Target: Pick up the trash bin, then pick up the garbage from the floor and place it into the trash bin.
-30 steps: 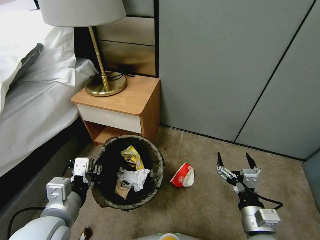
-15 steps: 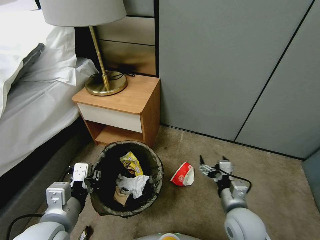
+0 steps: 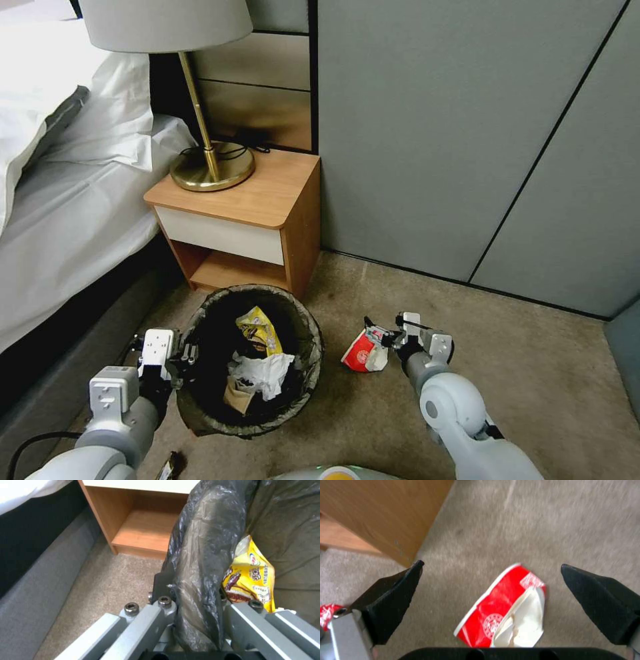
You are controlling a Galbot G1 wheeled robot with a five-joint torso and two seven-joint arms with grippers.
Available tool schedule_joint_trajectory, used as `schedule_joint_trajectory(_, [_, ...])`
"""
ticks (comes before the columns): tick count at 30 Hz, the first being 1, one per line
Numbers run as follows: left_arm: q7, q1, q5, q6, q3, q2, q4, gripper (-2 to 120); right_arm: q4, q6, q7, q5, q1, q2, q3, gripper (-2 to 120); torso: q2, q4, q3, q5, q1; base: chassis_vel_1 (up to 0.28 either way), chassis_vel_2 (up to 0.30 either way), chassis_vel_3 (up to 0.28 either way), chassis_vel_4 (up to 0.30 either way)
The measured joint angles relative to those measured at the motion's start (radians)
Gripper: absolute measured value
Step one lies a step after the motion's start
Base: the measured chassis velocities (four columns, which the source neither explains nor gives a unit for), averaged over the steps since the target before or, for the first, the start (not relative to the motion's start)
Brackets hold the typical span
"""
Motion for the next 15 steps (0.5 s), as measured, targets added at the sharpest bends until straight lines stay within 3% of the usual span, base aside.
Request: schedule_joint_trajectory(15, [-0.001,0.002,0.001,0.001,0.004,0.006,0.000,3,-0.211,-0.003,0.034,0.019,0.095,0.051,-0.010,100,0.000,0.0000,0.000,0.0001,0.000,0.000,0.000,0.000,0.000])
